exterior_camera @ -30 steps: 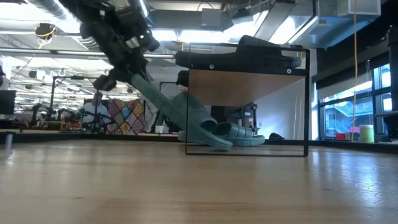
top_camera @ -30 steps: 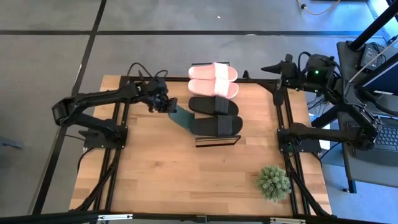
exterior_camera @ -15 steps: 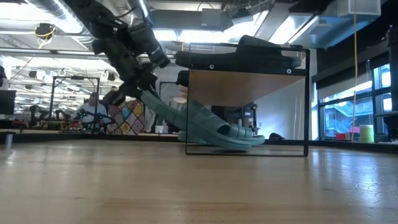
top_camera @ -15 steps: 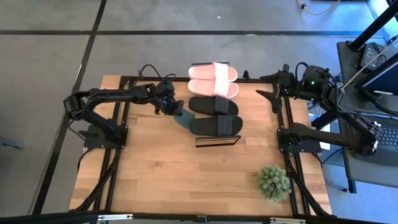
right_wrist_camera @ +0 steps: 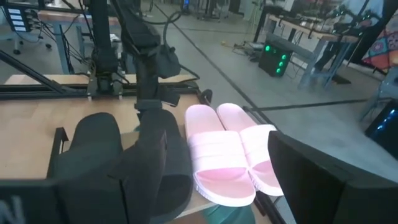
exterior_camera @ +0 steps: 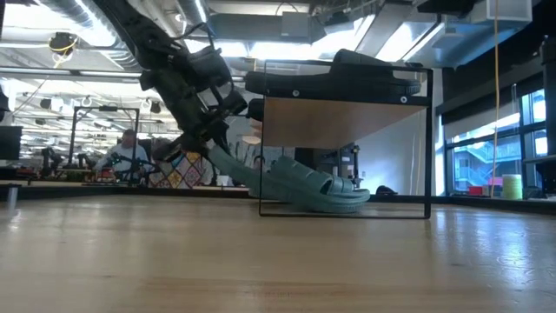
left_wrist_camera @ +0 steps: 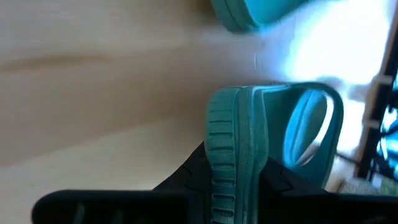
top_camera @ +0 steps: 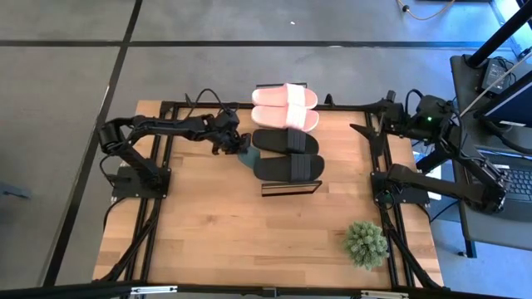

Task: Pick and place slides into the shelf
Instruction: Put the green slide under the shelf

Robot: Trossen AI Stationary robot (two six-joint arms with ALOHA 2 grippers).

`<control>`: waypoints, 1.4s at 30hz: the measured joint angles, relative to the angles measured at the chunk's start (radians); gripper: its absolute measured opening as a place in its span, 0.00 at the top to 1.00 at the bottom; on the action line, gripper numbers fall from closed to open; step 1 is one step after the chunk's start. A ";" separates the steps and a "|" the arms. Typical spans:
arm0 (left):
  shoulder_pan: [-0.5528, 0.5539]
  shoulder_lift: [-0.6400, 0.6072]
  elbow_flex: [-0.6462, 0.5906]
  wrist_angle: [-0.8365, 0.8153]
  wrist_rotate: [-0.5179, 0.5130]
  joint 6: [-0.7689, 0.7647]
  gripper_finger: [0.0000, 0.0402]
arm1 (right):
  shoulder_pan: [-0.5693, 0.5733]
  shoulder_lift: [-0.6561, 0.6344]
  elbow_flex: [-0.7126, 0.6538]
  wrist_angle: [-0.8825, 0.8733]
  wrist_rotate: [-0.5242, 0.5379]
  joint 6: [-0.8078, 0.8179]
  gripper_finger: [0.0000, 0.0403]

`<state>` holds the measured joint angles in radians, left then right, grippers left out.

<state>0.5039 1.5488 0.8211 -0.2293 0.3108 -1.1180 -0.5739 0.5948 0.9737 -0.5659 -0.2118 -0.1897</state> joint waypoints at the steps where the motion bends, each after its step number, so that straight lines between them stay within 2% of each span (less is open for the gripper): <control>1: 0.003 0.002 0.000 0.006 -0.015 -0.011 0.87 | 0.000 -0.006 0.000 0.000 0.000 -0.003 0.30; 4: 0.015 0.001 0.000 0.028 -0.051 -0.041 0.87 | 0.000 -0.020 0.000 0.000 0.001 -0.021 0.30; 11: 0.019 0.008 0.000 0.038 -0.054 -0.102 0.87 | 0.000 -0.029 0.000 0.000 0.001 -0.024 0.30; 15: -0.003 0.039 0.000 0.074 -0.092 -0.158 0.87 | 0.000 -0.029 0.000 -0.001 0.001 -0.026 0.30; 26: -0.050 0.114 0.000 0.159 -0.120 -0.242 0.87 | 0.000 -0.043 0.000 -0.043 0.001 -0.030 0.30; 35: -0.054 0.113 0.000 0.091 -0.101 -0.242 0.73 | 0.000 -0.043 0.000 -0.047 0.002 -0.029 0.30; 42: -0.077 0.113 0.000 0.080 -0.137 -0.200 0.69 | 0.000 -0.043 0.000 -0.047 0.001 -0.029 0.30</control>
<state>0.4265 1.6615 0.8207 -0.1490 0.1736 -1.3178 -0.5735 0.5518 0.9737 -0.6125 -0.2108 -0.2185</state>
